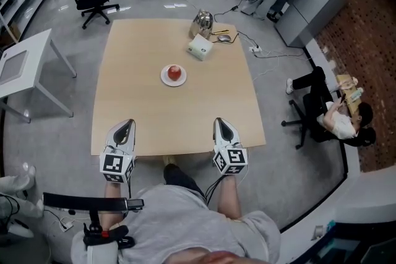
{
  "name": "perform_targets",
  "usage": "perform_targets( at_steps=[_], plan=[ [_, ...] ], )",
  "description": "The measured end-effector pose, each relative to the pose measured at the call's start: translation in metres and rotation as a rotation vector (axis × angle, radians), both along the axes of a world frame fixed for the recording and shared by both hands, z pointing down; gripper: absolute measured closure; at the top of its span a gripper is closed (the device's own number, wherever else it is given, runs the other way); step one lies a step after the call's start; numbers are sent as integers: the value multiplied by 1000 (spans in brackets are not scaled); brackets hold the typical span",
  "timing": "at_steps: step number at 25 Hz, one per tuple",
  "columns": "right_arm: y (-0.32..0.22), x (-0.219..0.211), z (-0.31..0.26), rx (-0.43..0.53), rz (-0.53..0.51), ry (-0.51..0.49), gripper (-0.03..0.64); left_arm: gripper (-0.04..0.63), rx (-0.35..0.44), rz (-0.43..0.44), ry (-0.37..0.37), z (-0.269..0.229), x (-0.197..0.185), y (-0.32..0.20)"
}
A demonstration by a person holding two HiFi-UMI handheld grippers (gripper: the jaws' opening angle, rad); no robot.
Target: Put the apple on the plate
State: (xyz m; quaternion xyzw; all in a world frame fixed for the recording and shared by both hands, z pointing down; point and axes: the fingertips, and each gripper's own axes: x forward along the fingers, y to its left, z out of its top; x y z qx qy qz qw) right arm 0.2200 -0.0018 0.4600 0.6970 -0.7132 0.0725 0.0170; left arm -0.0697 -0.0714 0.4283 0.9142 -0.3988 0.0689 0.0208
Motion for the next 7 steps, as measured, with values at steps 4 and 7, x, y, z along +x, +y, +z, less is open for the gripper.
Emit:
perform_targets(
  at_steps=[4, 7],
  plan=[
    [-2, 0, -3, 3, -5, 0, 611, 575, 1, -3, -1, -2, 0, -1],
    [-3, -1, -2, 4, -5, -2, 611, 575, 3, -2, -3, -3, -1, -3]
  ],
)
